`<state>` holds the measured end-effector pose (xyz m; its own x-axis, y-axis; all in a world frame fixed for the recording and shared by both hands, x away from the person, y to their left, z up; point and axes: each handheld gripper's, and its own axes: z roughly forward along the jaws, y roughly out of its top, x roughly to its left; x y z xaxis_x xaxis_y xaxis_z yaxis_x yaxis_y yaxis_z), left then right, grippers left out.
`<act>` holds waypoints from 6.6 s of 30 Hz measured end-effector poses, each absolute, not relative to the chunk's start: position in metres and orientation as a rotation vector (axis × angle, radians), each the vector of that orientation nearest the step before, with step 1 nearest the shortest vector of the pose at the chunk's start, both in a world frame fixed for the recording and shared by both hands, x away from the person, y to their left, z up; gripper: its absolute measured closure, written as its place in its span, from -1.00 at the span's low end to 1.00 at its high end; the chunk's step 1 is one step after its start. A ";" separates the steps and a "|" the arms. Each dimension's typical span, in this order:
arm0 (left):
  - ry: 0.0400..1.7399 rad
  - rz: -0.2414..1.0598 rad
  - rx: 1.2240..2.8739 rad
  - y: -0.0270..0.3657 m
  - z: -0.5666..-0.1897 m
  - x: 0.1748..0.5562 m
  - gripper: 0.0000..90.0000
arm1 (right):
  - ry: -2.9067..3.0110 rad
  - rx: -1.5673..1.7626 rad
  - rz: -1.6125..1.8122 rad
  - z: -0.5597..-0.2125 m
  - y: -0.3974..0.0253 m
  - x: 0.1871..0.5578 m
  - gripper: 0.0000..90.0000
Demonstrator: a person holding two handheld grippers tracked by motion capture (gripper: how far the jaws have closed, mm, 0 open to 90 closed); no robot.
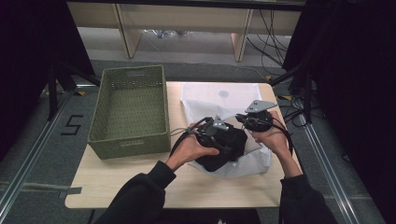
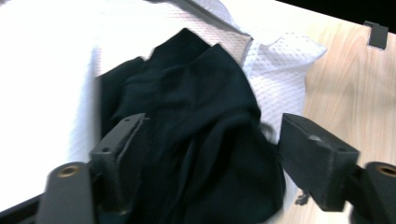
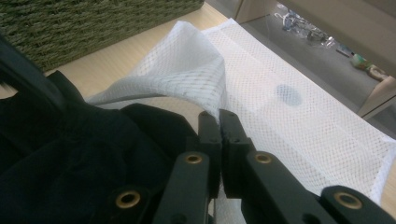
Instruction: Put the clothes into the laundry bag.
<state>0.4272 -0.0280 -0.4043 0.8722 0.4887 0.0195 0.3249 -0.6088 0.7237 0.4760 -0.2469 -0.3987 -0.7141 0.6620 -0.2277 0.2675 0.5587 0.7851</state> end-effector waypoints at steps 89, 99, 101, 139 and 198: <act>0.858 0.276 2.011 -0.053 -0.491 0.467 0.67 | 2.346 0.676 1.130 -0.386 -0.225 0.460 1.00; 0.913 0.260 1.927 -0.052 -0.488 0.486 0.62 | 2.343 0.682 1.139 -0.384 -0.231 0.458 1.00; 0.926 0.266 1.939 -0.049 -0.493 0.485 0.45 | 2.352 0.683 1.140 -0.386 -0.231 0.460 1.00; 0.867 0.233 2.213 -0.013 -0.506 0.448 0.94 | 2.542 0.695 0.989 -0.446 -0.217 0.448 1.00; 0.846 0.271 2.252 0.056 -0.490 0.397 0.95 | 2.615 0.574 0.593 -0.489 -0.224 0.450 1.00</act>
<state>0.3973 0.0556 -0.4898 0.7641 0.6433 -0.0479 0.4954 -0.5376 0.6823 0.4501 -0.2240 -0.4890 -0.8370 0.4678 -0.2839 0.2997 0.8260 0.4774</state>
